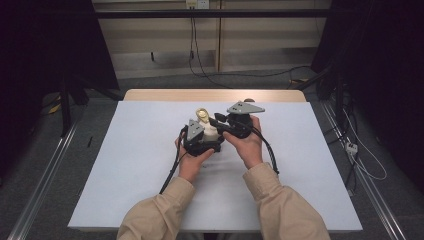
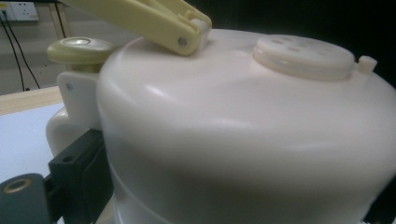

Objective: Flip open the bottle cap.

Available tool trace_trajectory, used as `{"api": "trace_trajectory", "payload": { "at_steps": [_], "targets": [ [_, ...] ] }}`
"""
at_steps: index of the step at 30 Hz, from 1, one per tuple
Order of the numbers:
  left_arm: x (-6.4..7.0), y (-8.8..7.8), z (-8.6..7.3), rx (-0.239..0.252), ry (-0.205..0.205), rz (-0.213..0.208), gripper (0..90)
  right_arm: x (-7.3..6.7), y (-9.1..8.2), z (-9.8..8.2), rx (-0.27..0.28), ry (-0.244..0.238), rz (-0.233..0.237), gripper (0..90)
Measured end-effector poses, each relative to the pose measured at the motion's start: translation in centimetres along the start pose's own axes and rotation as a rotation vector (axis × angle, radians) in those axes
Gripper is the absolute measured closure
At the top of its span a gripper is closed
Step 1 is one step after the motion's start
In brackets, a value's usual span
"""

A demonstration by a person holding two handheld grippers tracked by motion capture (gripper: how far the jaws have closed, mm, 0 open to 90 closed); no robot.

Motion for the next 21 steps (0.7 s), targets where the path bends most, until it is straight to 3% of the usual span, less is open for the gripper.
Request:
{"api": "trace_trajectory", "payload": {
  "at_steps": [6, 11, 21],
  "targets": [
    [0.0, 0.0, 0.0, -0.001, -0.003, -0.006, 6.4, 0.2, -1.1, 0.4, 0.02, -0.033, -0.017, 67.5],
    [0.0, -0.1, 0.0, -0.005, -0.001, -0.011, 6.3, 0.3, -1.7, 0.2, 0.016, -0.03, -0.008, 65.3],
    [0.0, -0.1, 0.0, -0.009, 0.003, -0.006, 6.2, 0.1, -2.9, -0.9, 0.014, -0.051, 0.005, 69.6]
  ]
}}
Point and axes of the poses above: each handheld gripper's, and its own axes: y roughly forward along the jaws, z roughly out of its top, x roughly to its right, the point moved 9 cm from there along y, roughly forward along the jaws, and after that the axes turned 6 degrees about z, right-handed, at the moved point
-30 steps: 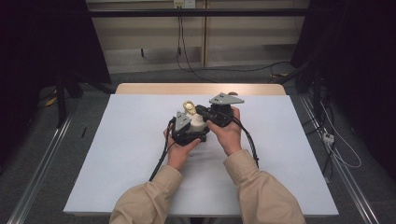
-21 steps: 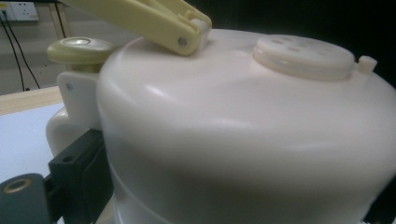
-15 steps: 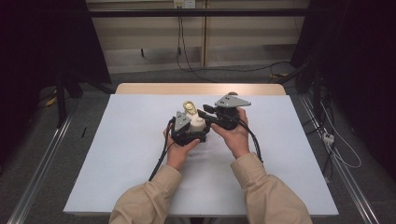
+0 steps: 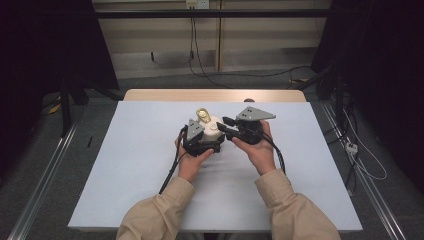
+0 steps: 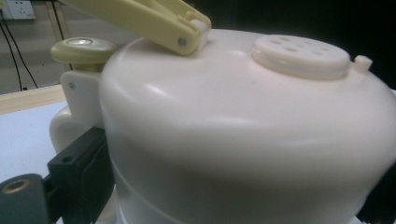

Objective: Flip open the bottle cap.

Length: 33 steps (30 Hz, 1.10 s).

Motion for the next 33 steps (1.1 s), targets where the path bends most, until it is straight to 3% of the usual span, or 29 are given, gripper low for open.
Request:
{"api": "trace_trajectory", "payload": {
  "at_steps": [3, 5, 7, 8, 10, 11, 13, 15, 19, 26, 31, 33],
  "targets": [
    [0.0, 0.0, 0.0, -0.001, 0.001, 0.004, 6.2, -0.2, -0.4, 0.0, 0.025, -0.033, 0.024, 68.9],
    [0.0, 0.0, 0.0, 0.001, -0.001, 0.0, 6.2, -0.2, -0.7, -0.1, 0.027, -0.063, 0.009, 67.7],
    [0.0, 0.0, 0.0, 0.002, -0.002, 0.001, 6.2, -0.5, -1.0, -0.1, 0.054, -0.01, 0.038, 64.6],
    [0.0, 0.0, 0.0, 0.001, -0.008, -0.002, 6.2, -0.4, -1.1, -0.4, 0.041, 0.015, 0.031, 60.0],
    [0.0, -0.1, 0.0, -0.001, 0.0, -0.001, 6.2, -0.3, -1.4, -0.5, 0.045, 0.01, 0.02, 50.8],
    [0.0, -0.1, 0.0, -0.004, 0.001, -0.003, 6.2, -0.2, -1.5, -0.7, 0.034, 0.011, 0.008, 41.0],
    [0.0, -0.2, 0.0, -0.007, 0.003, -0.006, 6.2, -0.1, -1.8, -0.8, 0.038, 0.041, 0.008, 37.2],
    [0.0, -0.2, 0.0, -0.01, 0.006, -0.004, 6.1, 0.2, -1.9, -0.9, 0.049, 0.065, -0.001, 27.8],
    [0.0, -0.3, 0.0, -0.017, 0.013, -0.006, 5.9, 0.7, -2.3, -1.3, 0.044, 0.063, -0.04, 16.2],
    [0.0, -0.5, -0.3, -0.046, 0.021, -0.014, 4.5, 0.5, -2.4, -2.0, 0.034, 0.064, -0.028, 12.1],
    [-0.2, -0.6, -1.5, -0.12, 0.04, -0.024, 3.4, 0.3, -2.2, -2.9, 0.025, 0.069, -0.02, 8.0],
    [-0.2, -0.9, -1.4, -0.107, 0.036, -0.025, 4.3, 0.2, -2.0, -3.2, 0.011, 0.074, -0.016, 6.7]
  ]
}}
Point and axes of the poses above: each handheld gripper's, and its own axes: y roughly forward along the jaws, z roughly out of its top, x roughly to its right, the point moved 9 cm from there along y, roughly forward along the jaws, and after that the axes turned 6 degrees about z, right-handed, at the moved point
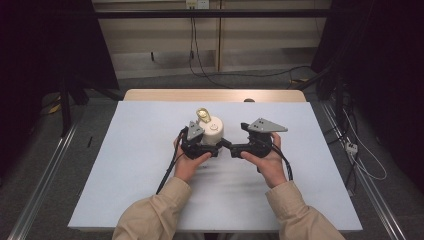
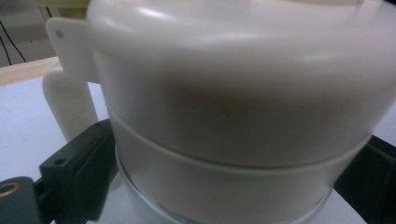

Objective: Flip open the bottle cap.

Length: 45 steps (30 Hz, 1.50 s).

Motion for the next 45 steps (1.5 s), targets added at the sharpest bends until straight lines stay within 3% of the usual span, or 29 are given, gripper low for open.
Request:
{"api": "trace_trajectory", "payload": {
  "at_steps": [6, 14, 21, 35, 45],
  "targets": [
    [-0.2, -1.2, -0.1, 0.0, -0.027, -0.025, 5.7, -0.2, 0.0, -0.7, -0.003, -0.01, -0.015, 5.9],
    [0.3, -3.0, 0.1, 0.009, 0.014, -0.068, 5.1, -0.2, -0.5, -2.1, -0.016, 0.001, -0.006, 5.2],
    [0.1, -4.9, 0.5, 0.012, -0.004, -0.097, 5.0, -0.3, -1.3, -2.9, -0.018, 0.001, -0.001, 4.6],
    [-1.7, -8.1, -0.6, 0.005, -0.003, -0.107, 5.3, -0.3, -3.5, -4.5, -0.031, -0.013, -0.02, 3.7],
    [-3.2, -10.5, -1.4, 0.0, 0.015, -0.093, 5.3, -0.3, -4.9, -5.4, -0.026, -0.016, -0.036, 3.6]
  ]
}}
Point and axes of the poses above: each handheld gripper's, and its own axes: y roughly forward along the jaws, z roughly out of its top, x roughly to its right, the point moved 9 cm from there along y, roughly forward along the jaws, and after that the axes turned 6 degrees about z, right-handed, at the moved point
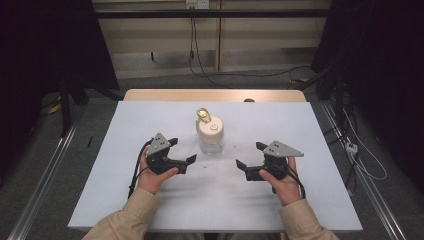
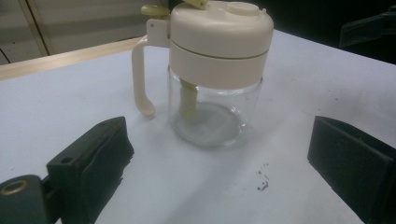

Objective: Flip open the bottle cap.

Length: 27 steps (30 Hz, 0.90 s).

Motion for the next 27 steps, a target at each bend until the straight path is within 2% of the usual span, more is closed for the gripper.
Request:
{"api": "trace_trajectory", "payload": {
  "at_steps": [4, 14, 15, 19, 22, 27],
  "targets": [
    [-0.4, -0.7, -0.5, -0.018, 0.002, 0.002, 5.3, 0.1, -0.4, -0.5, -0.007, 0.005, -0.005, 3.6],
    [-1.5, -2.8, -1.6, -0.029, -0.011, 0.019, 5.6, 0.3, -1.5, -1.3, -0.006, 0.005, -0.023, 3.8],
    [-1.6, -3.0, -1.7, -0.035, -0.003, 0.023, 5.7, 0.3, -1.6, -1.3, -0.003, 0.005, -0.021, 3.8],
    [-2.0, -3.9, -1.9, -0.026, -0.018, 0.024, 5.7, 0.4, -2.1, -1.3, 0.008, 0.009, -0.029, 3.9],
    [-2.4, -4.5, -2.2, -0.031, -0.009, 0.032, 5.8, 0.4, -2.5, -1.5, 0.005, 0.006, -0.033, 3.9],
    [-2.8, -5.4, -2.7, -0.037, -0.017, 0.036, 5.8, 0.5, -2.8, -1.9, -0.005, 0.009, -0.031, 4.2]
  ]
}}
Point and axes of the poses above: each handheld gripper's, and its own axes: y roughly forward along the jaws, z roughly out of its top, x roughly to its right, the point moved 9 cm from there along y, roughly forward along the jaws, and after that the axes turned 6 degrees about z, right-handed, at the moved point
